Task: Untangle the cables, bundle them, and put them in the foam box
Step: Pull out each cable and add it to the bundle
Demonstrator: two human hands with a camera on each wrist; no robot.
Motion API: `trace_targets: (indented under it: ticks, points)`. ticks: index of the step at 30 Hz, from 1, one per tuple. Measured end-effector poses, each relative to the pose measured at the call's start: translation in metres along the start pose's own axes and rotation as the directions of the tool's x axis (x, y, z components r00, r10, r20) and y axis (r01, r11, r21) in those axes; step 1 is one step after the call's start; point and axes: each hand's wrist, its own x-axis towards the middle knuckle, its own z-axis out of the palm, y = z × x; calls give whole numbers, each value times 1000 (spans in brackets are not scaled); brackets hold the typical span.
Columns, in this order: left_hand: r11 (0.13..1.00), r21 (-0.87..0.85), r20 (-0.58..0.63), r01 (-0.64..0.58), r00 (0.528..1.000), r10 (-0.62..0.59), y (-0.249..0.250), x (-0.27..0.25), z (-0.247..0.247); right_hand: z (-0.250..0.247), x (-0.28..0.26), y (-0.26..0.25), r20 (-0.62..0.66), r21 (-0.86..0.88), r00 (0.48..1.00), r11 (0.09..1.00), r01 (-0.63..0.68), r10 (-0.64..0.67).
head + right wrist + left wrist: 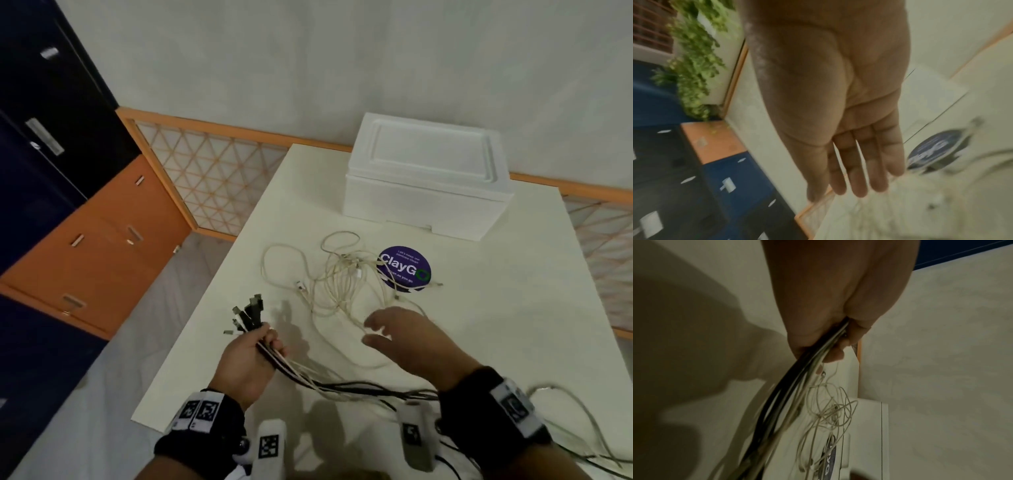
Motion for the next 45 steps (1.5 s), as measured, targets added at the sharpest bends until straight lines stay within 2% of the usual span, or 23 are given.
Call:
trace_targets:
  ticks: [3,5,8,12,15,19,22,24,26,29,33,35,37,38,39,40,41,43,45]
  points:
    - [999,36,-3,-26,1000,26,1,5,1,25,58,-42,42,-45,990,990,133,-132]
    - [996,82,-31,-23,999,26,0,8,1,48,92,-54,102,-115,981,978,174,-162]
    - [987,151,-69,-47,996,57,1,12,2,67,129,-53,111,-266,990,957,117,-90]
    - [987,142,-67,-78,994,88,3,18,0,77,151,-42,38,-312,999,950,36,-25]
    - [990,123,-56,-67,996,75,4,19,0,69,154,-34,3,-174,1000,985,0,1]
    - [992,110,-10,-66,998,67,6,20,9,30,135,-29,-178,161,984,987,18,12]
    - [986,127,17,-110,994,109,7,21,29,-15,103,-26,-381,324,923,942,85,48]
    - [976,144,73,-163,985,154,8,18,49,-42,78,-25,-455,396,888,908,134,67]
    - [960,159,164,-232,965,206,10,12,73,-62,54,-27,-442,416,894,899,134,71]
    - [927,180,340,-329,905,256,8,1,107,-71,30,-31,-420,326,907,932,155,-4]
    - [795,337,549,-503,792,268,-3,-23,143,-69,8,-37,-480,326,872,902,282,-99]
    - [734,380,617,-564,745,252,-9,-36,154,-67,1,-38,-542,313,831,889,335,-122]
    - [712,403,626,-575,741,244,-14,-41,159,-65,-5,-35,-578,351,809,863,364,-106]
    - [716,406,613,-568,750,248,-15,-41,159,-65,-8,-32,-542,426,835,827,368,-92]
    - [729,392,603,-562,755,258,-14,-42,159,-65,-11,-28,-459,511,883,785,351,-96]
    - [748,376,585,-547,766,266,-13,-42,157,-63,-12,-22,-355,536,926,783,315,-130]
    - [768,371,559,-522,786,264,-11,-41,155,-61,-13,-17,-251,472,950,834,286,-183]
    - [787,355,499,-504,814,296,-5,-42,151,-52,-12,-6,-131,187,963,948,258,-237]
    - [781,343,453,-522,820,350,1,-43,148,-42,-5,9,-182,31,962,976,214,-205]
